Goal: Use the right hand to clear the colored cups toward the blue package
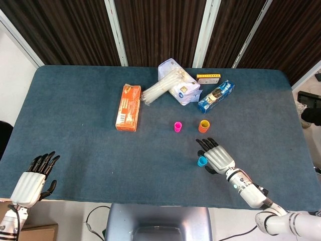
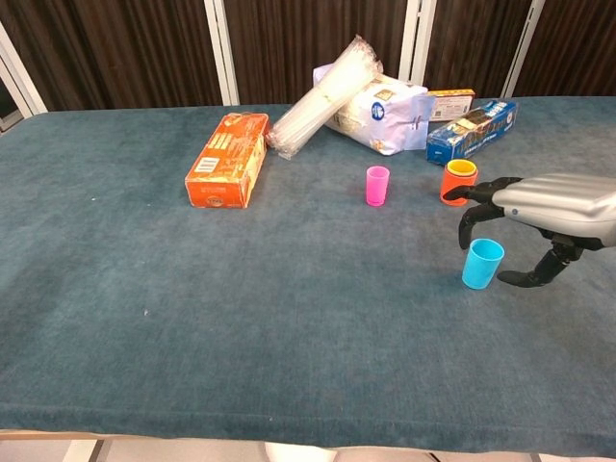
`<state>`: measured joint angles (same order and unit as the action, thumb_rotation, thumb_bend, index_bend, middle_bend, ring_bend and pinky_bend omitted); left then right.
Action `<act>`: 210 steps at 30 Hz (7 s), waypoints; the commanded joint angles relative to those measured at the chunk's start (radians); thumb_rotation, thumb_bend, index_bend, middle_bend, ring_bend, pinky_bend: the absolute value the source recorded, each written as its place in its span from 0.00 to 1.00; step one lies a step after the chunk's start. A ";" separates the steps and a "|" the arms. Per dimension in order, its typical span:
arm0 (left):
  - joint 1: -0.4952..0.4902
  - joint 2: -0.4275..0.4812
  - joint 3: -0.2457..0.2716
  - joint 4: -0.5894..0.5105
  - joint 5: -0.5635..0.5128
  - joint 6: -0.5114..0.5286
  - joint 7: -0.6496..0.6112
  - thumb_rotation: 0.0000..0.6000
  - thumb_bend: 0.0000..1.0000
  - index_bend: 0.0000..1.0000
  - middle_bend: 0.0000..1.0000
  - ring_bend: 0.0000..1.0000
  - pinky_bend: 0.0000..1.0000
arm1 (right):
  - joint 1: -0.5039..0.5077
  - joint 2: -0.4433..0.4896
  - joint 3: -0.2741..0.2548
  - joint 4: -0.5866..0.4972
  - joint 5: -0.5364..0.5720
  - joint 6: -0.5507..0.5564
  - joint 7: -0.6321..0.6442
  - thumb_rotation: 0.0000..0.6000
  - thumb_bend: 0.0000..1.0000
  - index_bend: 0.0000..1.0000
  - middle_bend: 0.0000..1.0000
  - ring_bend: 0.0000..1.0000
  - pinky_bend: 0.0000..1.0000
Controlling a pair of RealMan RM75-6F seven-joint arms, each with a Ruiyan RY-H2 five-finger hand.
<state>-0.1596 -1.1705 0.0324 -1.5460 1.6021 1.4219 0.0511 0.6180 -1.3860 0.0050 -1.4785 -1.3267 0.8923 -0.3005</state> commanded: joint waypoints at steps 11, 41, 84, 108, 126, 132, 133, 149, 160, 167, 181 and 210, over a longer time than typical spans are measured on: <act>0.003 0.003 0.002 0.000 0.005 0.006 -0.006 1.00 0.46 0.00 0.00 0.00 0.11 | -0.003 -0.012 0.011 0.002 0.008 0.014 -0.022 1.00 0.46 0.61 0.05 0.00 0.00; -0.004 -0.004 -0.009 0.007 -0.025 -0.017 0.011 1.00 0.46 0.00 0.00 0.00 0.11 | 0.188 -0.171 0.282 0.290 0.381 -0.002 -0.158 1.00 0.46 0.62 0.08 0.00 0.00; -0.010 -0.006 -0.004 0.011 -0.024 -0.030 0.011 1.00 0.46 0.00 0.00 0.00 0.11 | 0.343 -0.361 0.262 0.416 0.547 -0.084 -0.292 1.00 0.46 0.38 0.00 0.00 0.00; 0.001 -0.004 -0.013 0.009 -0.039 -0.012 0.024 1.00 0.46 0.00 0.00 0.00 0.11 | 0.393 -0.486 0.277 0.597 0.516 -0.106 -0.259 1.00 0.49 0.55 0.02 0.00 0.00; 0.005 0.000 -0.011 0.007 -0.029 -0.002 0.016 1.00 0.46 0.00 0.00 0.00 0.11 | 0.377 -0.455 0.300 0.541 0.514 -0.063 -0.279 1.00 0.50 0.67 0.08 0.00 0.00; 0.003 -0.002 -0.011 0.009 -0.026 -0.004 0.017 1.00 0.46 0.00 0.00 0.00 0.11 | 0.343 -0.347 0.308 0.373 0.491 0.020 -0.306 1.00 0.50 0.67 0.08 0.00 0.00; 0.003 -0.002 -0.010 0.009 -0.025 -0.004 0.017 1.00 0.46 0.00 0.00 0.00 0.11 | 0.333 -0.320 0.307 0.333 0.491 0.036 -0.317 1.00 0.50 0.67 0.08 0.00 0.00; -0.004 -0.016 0.000 0.006 -0.006 -0.017 0.041 1.00 0.46 0.00 0.00 0.00 0.11 | 0.237 -0.085 0.222 0.099 0.627 0.094 -0.474 1.00 0.50 0.67 0.08 0.00 0.00; -0.007 -0.016 -0.004 0.010 -0.016 -0.021 0.036 1.00 0.46 0.00 0.00 0.00 0.11 | 0.249 -0.146 0.206 0.202 0.612 0.051 -0.418 1.00 0.50 0.66 0.08 0.00 0.00; -0.005 -0.013 -0.006 0.010 -0.018 -0.016 0.032 1.00 0.46 0.00 0.00 0.00 0.11 | 0.257 -0.155 0.213 0.210 0.593 0.056 -0.396 1.00 0.50 0.66 0.08 0.00 0.00; -0.003 -0.012 -0.008 0.009 -0.021 -0.012 0.035 1.00 0.46 0.00 0.00 0.00 0.11 | 0.265 -0.191 0.209 0.264 0.585 0.024 -0.360 1.00 0.50 0.65 0.08 0.00 0.00; 0.015 -0.016 -0.019 0.018 0.001 0.053 0.019 1.00 0.46 0.00 0.00 0.00 0.11 | -0.377 0.253 -0.167 -0.182 -0.059 0.666 0.075 1.00 0.33 0.00 0.00 0.00 0.00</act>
<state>-0.1459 -1.1847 0.0140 -1.5305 1.5988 1.4708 0.0707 0.3294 -1.2157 -0.0703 -1.6261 -1.2436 1.4809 -0.3348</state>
